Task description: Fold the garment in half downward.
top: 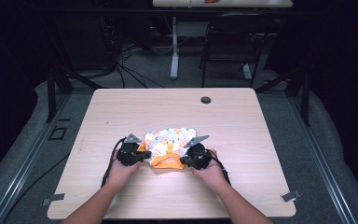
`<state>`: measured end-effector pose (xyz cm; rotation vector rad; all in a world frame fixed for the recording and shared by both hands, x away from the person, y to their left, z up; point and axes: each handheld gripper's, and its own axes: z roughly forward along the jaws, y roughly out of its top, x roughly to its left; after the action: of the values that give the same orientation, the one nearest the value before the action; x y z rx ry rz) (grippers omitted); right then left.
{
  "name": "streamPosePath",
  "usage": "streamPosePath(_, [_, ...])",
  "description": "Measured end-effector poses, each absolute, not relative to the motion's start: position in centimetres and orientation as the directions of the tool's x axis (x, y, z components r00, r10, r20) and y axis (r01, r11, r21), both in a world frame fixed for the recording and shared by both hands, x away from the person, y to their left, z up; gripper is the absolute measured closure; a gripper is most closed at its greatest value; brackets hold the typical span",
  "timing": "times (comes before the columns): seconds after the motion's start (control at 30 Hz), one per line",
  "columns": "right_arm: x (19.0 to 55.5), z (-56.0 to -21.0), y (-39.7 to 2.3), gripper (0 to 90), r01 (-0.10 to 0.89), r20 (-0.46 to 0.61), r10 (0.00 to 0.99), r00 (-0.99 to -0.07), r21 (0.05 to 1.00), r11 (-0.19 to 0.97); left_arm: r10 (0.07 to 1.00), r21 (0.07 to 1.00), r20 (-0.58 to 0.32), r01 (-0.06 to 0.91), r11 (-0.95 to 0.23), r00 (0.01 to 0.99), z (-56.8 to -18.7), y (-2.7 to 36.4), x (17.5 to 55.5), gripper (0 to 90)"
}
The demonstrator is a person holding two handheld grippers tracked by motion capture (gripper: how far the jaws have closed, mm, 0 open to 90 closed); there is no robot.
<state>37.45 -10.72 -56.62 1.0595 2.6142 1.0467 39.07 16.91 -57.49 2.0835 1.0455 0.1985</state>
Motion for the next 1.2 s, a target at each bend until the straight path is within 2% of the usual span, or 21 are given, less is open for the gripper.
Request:
streamPosePath(0.1, [37.8, -56.6, -10.7, 89.9, 0.565, 0.123, 0.659, -0.742, 0.644, 0.516, 0.741, 0.705, -0.212, 0.625, -0.336, 0.637, -57.6, 17.0, 39.3, 90.0])
streamPosePath(0.3, [38.3, -56.6, -10.6, 89.9, 0.566, 0.115, 0.667, -0.736, 0.645, 0.513, 0.749, 0.700, -0.184, 0.620, -0.356, 0.637, -57.4, 16.7, 39.7, 90.0])
streamPosePath(0.8, [38.7, -56.5, -10.5, 89.8, 0.573, 0.115, 0.678, -0.726, 0.646, 0.504, 0.757, 0.700, -0.196, 0.629, -0.337, 0.623, -57.3, 16.7, 39.7, 90.0])
streamPosePath(1.03, [38.2, -55.4, -10.4, 89.7, 0.553, 0.103, 0.670, -0.735, 0.663, 0.504, 0.754, 0.715, -0.196, 0.617, -0.327, 0.627, -56.7, 16.7, 39.4, 90.0])
streamPosePath(1.2, [37.5, -53.8, -10.7, 89.7, 0.526, 0.092, 0.661, -0.745, 0.690, 0.497, 0.733, 0.739, -0.178, 0.581, -0.340, 0.656, -54.9, 17.0, 38.5, 90.0])
